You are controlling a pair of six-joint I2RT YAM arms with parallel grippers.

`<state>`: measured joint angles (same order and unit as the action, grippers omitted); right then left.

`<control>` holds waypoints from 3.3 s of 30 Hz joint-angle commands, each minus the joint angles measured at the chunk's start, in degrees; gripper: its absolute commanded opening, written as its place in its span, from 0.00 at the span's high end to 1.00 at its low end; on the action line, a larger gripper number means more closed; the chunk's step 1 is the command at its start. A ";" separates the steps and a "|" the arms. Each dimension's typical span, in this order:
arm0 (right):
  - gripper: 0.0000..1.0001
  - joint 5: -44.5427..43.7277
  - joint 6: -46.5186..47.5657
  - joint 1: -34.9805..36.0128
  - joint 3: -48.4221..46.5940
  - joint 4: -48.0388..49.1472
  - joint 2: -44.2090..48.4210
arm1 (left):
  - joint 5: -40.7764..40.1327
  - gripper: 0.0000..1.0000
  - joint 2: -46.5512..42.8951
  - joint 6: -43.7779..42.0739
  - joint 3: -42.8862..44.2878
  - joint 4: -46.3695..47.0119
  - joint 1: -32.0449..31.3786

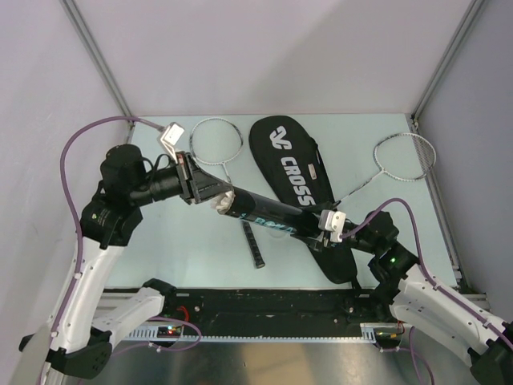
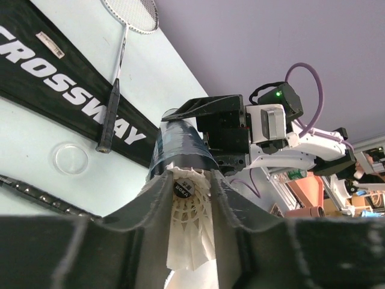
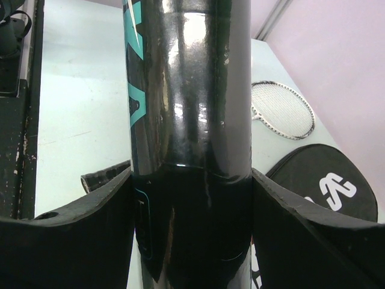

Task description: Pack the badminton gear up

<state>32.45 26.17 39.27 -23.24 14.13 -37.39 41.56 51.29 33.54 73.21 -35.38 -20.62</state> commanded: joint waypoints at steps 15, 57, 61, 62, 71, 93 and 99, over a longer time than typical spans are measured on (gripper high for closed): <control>0.92 1.31 -4.01 1.23 -2.66 14.35 -3.21 | -3.46 1.00 0.23 0.87 -2.54 0.81 -1.54; 0.94 -5.51 -10.60 3.80 -1.20 4.14 -0.05 | -13.92 0.00 8.59 -17.43 8.21 1.91 18.44; 0.94 -5.75 -12.19 4.19 -1.13 4.32 1.79 | -21.65 0.00 17.08 -22.97 8.53 1.96 21.85; 0.94 -5.65 -12.41 4.39 -1.16 4.32 2.40 | -22.55 0.00 20.25 -24.13 8.92 1.97 23.00; 0.94 -2.07 -13.13 5.00 -1.23 6.71 4.34 | -19.33 0.11 46.70 -26.90 16.80 2.51 32.55; 0.93 -0.28 -11.90 5.90 -1.37 6.92 3.23 | -3.97 0.34 79.29 -24.98 37.47 3.24 36.43; 0.93 -0.12 -11.63 6.81 -1.37 6.91 3.18 | -3.38 0.63 79.67 -24.75 37.26 3.39 36.43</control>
<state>31.59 13.76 45.28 -23.77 16.58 -34.81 35.22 131.79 9.04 108.03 -32.95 15.44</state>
